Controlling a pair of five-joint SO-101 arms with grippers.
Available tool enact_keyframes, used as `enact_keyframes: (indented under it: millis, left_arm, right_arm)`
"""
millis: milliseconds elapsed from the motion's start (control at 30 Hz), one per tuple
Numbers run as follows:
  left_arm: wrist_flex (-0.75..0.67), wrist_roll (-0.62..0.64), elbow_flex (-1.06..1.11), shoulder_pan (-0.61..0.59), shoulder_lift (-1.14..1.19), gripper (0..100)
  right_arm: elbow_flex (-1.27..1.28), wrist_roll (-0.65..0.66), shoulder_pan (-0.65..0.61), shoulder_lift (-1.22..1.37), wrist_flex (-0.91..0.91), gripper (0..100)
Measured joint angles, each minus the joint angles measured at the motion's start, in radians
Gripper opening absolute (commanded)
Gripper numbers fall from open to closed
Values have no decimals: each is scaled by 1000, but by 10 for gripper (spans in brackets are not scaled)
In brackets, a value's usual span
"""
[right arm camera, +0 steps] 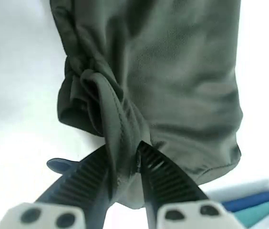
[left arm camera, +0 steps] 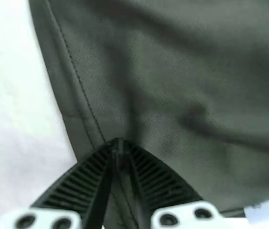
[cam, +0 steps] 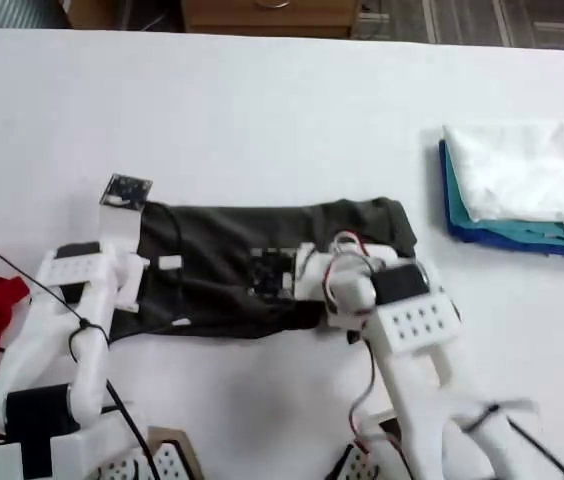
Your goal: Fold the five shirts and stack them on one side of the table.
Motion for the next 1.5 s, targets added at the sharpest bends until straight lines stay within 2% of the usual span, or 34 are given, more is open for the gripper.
enact_keyframes:
  millis: [567, 633, 767, 867, 1100, 1200, 1267, 1500]
  left_arm:
    - [0, 0, 2, 0, 0, 25]
    - [0, 0, 2, 0, 0, 25]
    - [0, 0, 2, 0, 0, 25]
    - [0, 0, 2, 0, 0, 25]
    - [0, 0, 2, 0, 0, 25]
    - [0, 0, 2, 0, 0, 25]
    - [0, 0, 2, 0, 0, 25]
    - [0, 0, 2, 0, 0, 25]
  right_arm:
    - [-354, -20, 25, 671, -137, 26]
    - [-404, -83, 25, 710, -137, 58]
    - [-473, -196, 26, 729, -137, 201]
    - [-508, -258, 31, 729, -137, 245]
    - [-620, -285, 81, 729, -109, 197]
    - [-684, -285, 137, 729, -29, 17]
    - [-707, -285, 173, 724, 28, 39]
    - [-715, -287, 245, 577, 198, 21]
